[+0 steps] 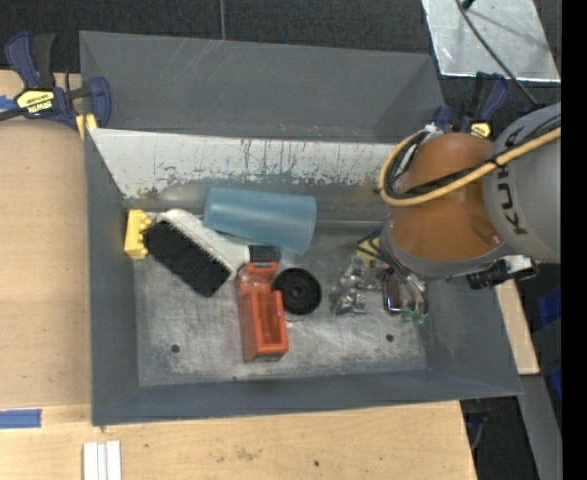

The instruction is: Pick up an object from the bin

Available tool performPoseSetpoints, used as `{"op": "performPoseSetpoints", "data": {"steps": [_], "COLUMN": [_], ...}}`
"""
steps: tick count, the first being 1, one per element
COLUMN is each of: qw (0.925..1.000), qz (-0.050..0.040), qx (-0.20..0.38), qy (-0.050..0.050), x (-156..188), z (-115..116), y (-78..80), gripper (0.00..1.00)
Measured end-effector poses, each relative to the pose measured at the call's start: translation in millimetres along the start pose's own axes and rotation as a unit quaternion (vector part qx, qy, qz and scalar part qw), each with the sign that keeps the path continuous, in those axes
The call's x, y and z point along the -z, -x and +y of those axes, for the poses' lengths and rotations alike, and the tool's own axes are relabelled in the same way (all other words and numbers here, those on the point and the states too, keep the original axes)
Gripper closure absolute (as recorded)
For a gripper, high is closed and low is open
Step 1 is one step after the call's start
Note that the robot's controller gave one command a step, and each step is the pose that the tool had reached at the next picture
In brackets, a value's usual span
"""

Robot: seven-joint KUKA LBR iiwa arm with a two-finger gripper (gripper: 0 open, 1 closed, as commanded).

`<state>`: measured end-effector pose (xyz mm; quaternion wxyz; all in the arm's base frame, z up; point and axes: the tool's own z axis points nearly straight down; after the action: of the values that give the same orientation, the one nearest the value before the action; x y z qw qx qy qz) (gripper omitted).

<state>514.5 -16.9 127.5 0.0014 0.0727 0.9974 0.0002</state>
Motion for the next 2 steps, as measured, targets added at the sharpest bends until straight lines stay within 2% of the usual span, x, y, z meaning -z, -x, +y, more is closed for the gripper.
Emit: {"op": "performPoseSetpoints", "data": {"steps": [1, 2], "qw": [0.9999, 0.9962], "qz": [-0.0002, -0.0011], "qx": [0.011, 0.087], "qy": [0.000, -0.003], "x": [6, 18], "z": [-53, -63], "y": [7.0, 8.0], "gripper": [1.00, 1.00]}}
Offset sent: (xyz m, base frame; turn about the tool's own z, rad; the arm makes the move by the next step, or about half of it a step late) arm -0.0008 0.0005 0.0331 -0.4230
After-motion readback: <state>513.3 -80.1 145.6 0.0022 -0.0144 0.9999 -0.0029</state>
